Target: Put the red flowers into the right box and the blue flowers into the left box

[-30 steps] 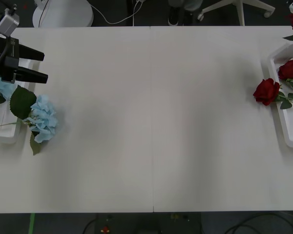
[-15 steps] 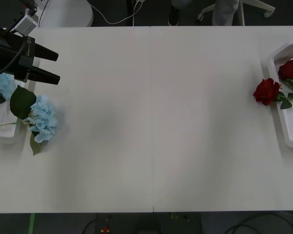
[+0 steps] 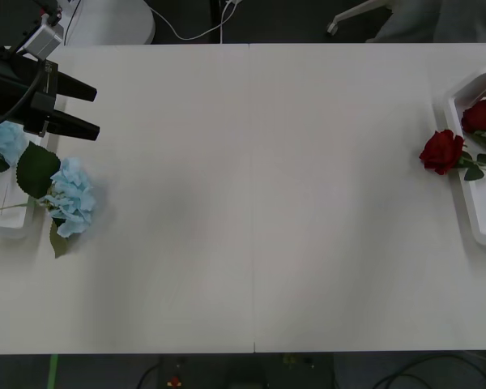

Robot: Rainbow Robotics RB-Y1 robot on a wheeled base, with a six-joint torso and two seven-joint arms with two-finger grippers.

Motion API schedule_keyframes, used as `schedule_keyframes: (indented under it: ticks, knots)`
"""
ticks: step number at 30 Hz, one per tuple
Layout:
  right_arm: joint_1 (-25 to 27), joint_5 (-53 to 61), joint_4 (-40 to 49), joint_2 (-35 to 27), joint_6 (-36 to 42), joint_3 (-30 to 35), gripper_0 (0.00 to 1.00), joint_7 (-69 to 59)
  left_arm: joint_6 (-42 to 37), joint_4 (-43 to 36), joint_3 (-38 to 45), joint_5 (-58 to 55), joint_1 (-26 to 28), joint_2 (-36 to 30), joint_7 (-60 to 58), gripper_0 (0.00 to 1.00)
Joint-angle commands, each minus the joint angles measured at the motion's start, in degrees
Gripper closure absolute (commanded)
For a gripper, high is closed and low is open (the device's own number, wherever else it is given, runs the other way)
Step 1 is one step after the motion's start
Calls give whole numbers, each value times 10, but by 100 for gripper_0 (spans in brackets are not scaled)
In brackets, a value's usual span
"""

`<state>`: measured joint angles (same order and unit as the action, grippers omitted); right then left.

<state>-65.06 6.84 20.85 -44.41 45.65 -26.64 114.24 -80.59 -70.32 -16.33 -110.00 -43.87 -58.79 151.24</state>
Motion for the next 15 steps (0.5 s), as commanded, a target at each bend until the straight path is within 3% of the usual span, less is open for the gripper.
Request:
schedule_keyframes:
  ticks: [1, 5, 9, 15]
  knots:
    - [2, -3, 4, 3, -6, 4, 47, -24, 6, -13, 2, -7, -30, -4, 38, 0]
    - [2, 57, 5, -14, -4, 4, 35, 2, 6, -13, 2, -7, -30, -4, 38, 0]
    - [2, 147, 31, -42, 29, 4, 31, 60, 6, -13, 2, -7, -30, -4, 38, 0]
    - [2, 329, 147, -112, 204, 32, 24, 151, 6, -13, 2, -7, -30, -4, 38, 0]
